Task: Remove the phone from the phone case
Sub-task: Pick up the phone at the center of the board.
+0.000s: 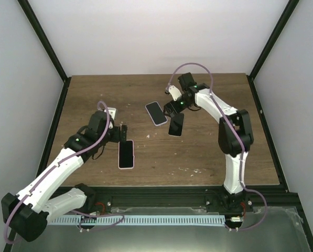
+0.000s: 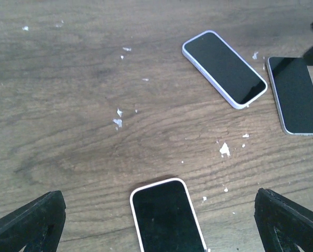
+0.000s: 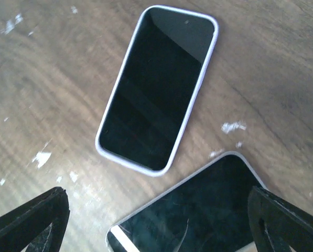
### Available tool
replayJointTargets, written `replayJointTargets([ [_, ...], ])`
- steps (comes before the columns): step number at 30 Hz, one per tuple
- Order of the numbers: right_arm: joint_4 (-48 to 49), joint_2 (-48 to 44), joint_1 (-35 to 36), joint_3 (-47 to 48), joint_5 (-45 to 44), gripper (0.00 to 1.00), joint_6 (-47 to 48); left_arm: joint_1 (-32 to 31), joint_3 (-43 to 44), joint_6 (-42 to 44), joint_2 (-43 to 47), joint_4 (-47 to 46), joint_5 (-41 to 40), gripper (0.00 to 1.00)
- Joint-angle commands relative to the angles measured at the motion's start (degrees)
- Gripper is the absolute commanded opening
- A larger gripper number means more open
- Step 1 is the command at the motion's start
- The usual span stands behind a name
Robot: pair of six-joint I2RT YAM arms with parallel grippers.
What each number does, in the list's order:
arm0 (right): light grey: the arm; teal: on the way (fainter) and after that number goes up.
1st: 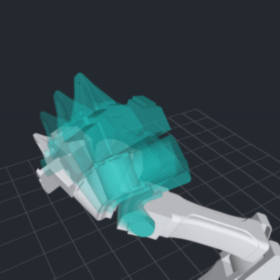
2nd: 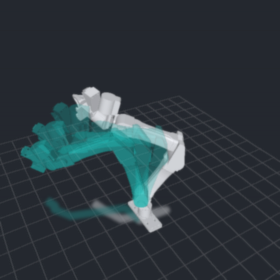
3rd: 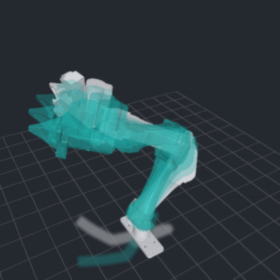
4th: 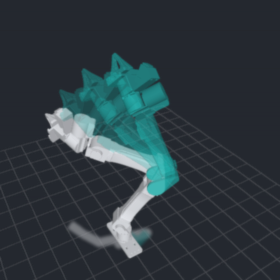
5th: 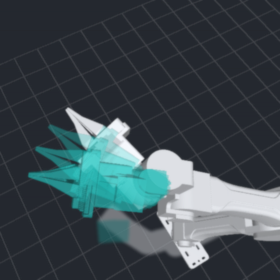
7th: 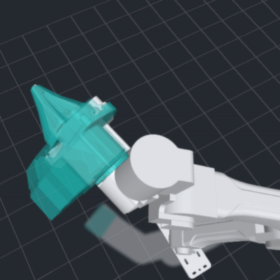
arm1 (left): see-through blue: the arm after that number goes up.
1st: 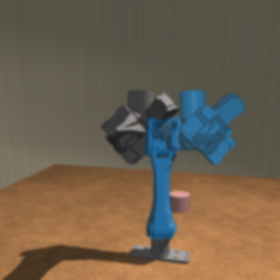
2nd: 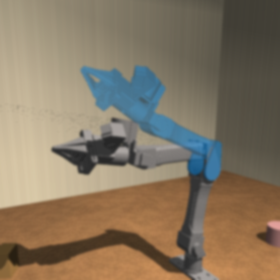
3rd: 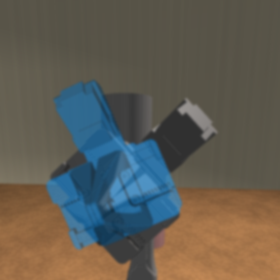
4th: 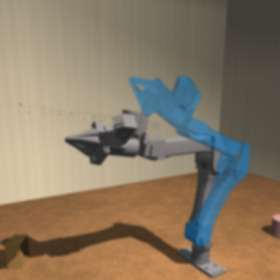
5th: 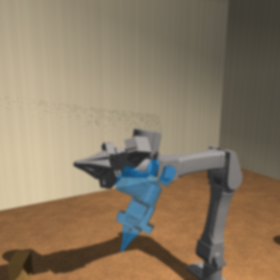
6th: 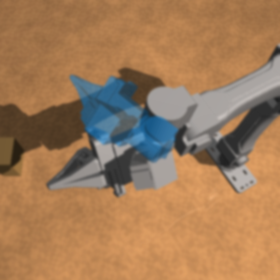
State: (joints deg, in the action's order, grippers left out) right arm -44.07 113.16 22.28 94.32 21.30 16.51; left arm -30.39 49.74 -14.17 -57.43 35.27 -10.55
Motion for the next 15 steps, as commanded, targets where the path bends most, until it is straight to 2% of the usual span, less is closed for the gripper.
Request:
replayJointTargets([
  [1, -1.0, 7.2, 1.8, 7.4, -2.8, 0.94, -2.9, 0.3, 0.1, 1.9, 2.2, -2.3, -2.4, 1.0],
  [4, -1.5, 14.2, 1.9, 13.8, -2.8, 0.97, -4.0, 0.3, -0.2, 2.4, 2.2, -2.0, -2.4, 1.0],
  [9, -7.1, 26.0, 2.2, 30.4, 0.3, 1.0, -5.5, 0.3, -0.4, 2.7, 2.3, -2.1, -3.1, 1.0],
  [15, -7.8, 33.4, 5.0, 36.9, 0.6, 1.0, -4.4, 0.2, -0.4, 3.1, 2.3, -2.1, -3.4, 0.99],
])
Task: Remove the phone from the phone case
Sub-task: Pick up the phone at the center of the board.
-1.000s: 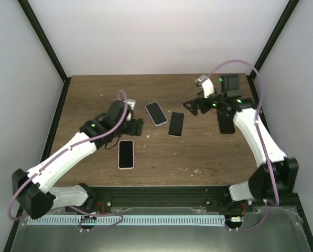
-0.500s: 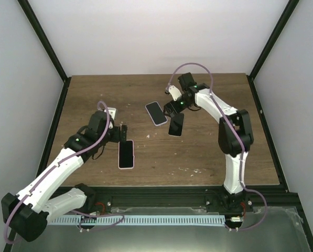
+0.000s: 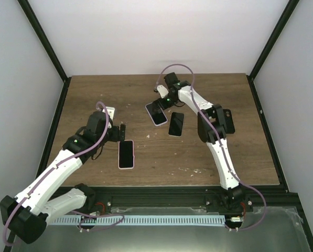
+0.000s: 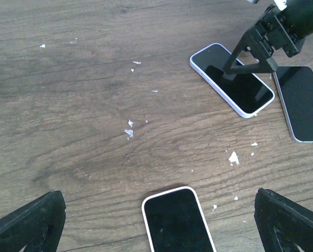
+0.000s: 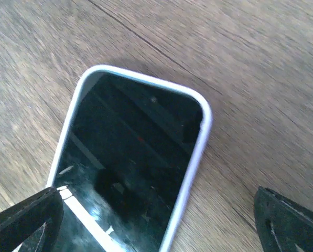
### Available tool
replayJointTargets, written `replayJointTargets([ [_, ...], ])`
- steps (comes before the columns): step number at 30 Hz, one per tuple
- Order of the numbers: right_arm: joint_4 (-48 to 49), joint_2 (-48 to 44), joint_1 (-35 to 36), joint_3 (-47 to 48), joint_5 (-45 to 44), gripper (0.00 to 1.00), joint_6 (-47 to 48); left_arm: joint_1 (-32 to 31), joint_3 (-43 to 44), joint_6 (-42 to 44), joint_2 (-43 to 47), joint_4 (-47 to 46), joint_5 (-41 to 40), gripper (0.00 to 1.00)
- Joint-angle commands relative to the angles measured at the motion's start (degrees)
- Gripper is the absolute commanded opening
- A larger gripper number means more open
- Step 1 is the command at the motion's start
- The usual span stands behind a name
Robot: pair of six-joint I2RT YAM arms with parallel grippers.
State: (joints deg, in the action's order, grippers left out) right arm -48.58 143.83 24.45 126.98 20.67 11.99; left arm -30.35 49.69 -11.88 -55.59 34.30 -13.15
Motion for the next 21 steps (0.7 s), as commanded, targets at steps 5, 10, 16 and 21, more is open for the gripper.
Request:
replayJointTargets([
  [5, -4.6, 2.8, 6.8, 2.7, 2.6, 1.0, 4.5, 0.2, -0.4, 1.0, 0.3, -1.3, -0.3, 0.99],
  [10, -3.2, -1.3, 11.6, -5.1, -4.0, 1.0, 7.9, 0.2, -0.4, 1.2, 0.5, -1.3, -0.4, 0.99],
  [16, -0.1, -7.8, 15.5, -15.8, -15.3, 1.0, 7.2, 0.2, -0.6, 1.3, 0.9, -1.3, -1.0, 0.99],
  [21, -2.5, -8.6, 15.8, -17.0, -14.9, 1.0, 1.3, 0.2, -0.6, 1.3, 0.8, -1.4, -0.7, 0.98],
])
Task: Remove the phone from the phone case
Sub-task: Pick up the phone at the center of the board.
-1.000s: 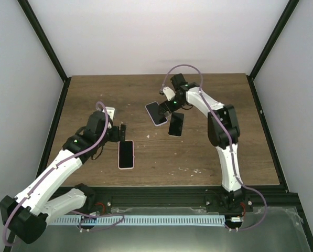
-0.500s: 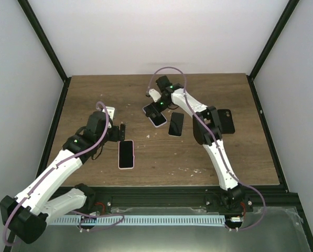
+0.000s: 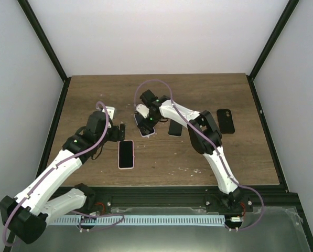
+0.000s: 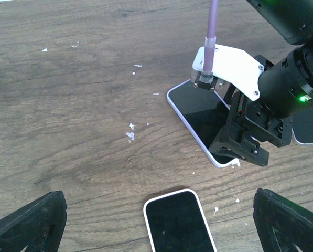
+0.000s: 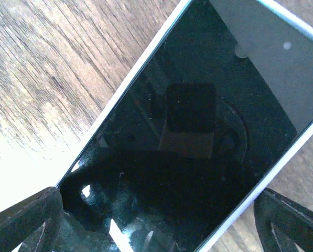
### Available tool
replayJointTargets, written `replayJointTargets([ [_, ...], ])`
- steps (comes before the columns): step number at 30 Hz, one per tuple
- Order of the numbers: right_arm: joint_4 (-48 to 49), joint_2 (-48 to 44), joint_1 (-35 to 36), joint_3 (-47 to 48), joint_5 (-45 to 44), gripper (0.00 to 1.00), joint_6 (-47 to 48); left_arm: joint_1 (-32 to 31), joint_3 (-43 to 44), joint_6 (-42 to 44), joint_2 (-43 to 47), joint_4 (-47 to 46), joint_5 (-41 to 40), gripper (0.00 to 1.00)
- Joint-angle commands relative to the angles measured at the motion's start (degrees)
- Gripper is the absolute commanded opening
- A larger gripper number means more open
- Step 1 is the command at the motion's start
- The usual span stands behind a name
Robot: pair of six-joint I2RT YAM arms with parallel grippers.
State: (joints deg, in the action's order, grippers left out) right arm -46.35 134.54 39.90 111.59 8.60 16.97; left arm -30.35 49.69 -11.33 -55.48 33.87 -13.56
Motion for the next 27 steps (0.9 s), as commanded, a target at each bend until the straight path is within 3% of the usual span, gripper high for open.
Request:
replayJointTargets([
  [1, -4.7, 0.5, 0.4, -1.5, -1.5, 1.0, -4.6, 0.2, -0.6, 0.9, 0.7, -1.0, -0.2, 0.98],
  [10, -8.1, 4.5, 0.4, 10.1, 14.2, 1.0, -7.0, 0.2, -0.7, 1.0, 0.5, -1.1, -0.1, 0.97],
  [16, -7.6, 10.4, 0.8, 14.6, 6.4, 1.0, -8.9, 0.2, -0.7, 1.1, 0.3, -1.2, -0.3, 0.97],
  [27, -4.5, 12.4, 2.8, 16.0, -8.8, 1.0, -11.8, 0.2, -0.7, 1.3, 0.2, -1.1, -0.6, 0.97],
])
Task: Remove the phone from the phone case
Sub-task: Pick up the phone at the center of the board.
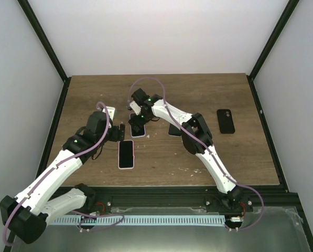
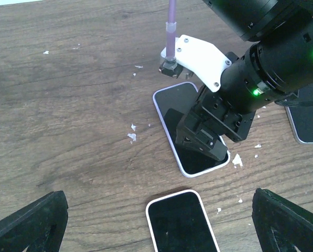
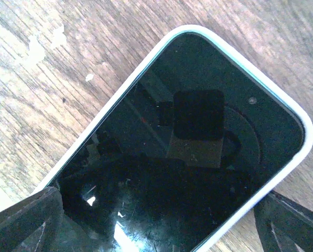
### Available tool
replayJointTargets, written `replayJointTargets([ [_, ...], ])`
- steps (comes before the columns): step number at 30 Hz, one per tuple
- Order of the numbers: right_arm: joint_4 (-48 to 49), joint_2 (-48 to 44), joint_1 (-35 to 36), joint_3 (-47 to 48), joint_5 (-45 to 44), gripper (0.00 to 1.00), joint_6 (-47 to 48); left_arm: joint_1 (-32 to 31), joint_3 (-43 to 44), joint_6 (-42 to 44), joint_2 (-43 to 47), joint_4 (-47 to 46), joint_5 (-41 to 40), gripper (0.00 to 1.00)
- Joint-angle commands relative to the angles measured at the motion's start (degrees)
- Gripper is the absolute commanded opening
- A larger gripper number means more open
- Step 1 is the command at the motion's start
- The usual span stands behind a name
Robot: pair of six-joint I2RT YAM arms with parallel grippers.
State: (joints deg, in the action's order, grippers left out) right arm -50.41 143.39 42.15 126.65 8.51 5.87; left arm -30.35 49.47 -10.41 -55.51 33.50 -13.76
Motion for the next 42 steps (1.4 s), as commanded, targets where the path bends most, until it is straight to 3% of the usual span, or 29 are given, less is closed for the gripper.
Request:
replayJointTargets([
  [1, -0.2, 3.2, 0.4, 0.5, -9.7, 1.0, -0.3, 0.2, -0.5, 0.4, 0.3, -0.7, -0.4, 0.97],
  [8, 3.9, -2.5, -4.6, -1.8, -13.3, 0.99, 0.7, 0.2, -0.4, 0.4, 0.4, -0.7, 0.0, 0.97],
  [16, 19.3, -18.5, 3.1, -21.1, 5.0, 0.87, 9.8, 0.3, -0.2, 0.0, 1.8, -0.4, -2.7, 0.96],
  [23, 14.4, -10.9, 6.0, -12.9, 15.2, 0.69, 6.6, 0.3, -0.6, 0.0, 3.6, -1.1, -3.8, 0.95],
  [26, 12.1, -7.1, 6.1, -8.6, 14.7, 0.62, 3.2, 0.3, -0.5, 0.0, 3.3, -0.9, -3.7, 0.94],
  [31, 11.5, -5.4, 6.1, -8.0, 9.4, 0.62, -1.1, 0.3, -0.5, 0.0, 3.7, -1.0, -3.5, 0.94],
  [37, 6.7, -4.0, 5.5, -6.5, 9.1, 0.64, -1.7, 0.3, -0.4, 0.1, 3.3, -1.1, -3.0, 0.94],
  [42, 5.6, -5.3, 3.2, -10.7, 5.4, 0.66, -2.0, 0.3, -0.5, 0.2, 3.6, -1.1, -3.2, 0.94],
])
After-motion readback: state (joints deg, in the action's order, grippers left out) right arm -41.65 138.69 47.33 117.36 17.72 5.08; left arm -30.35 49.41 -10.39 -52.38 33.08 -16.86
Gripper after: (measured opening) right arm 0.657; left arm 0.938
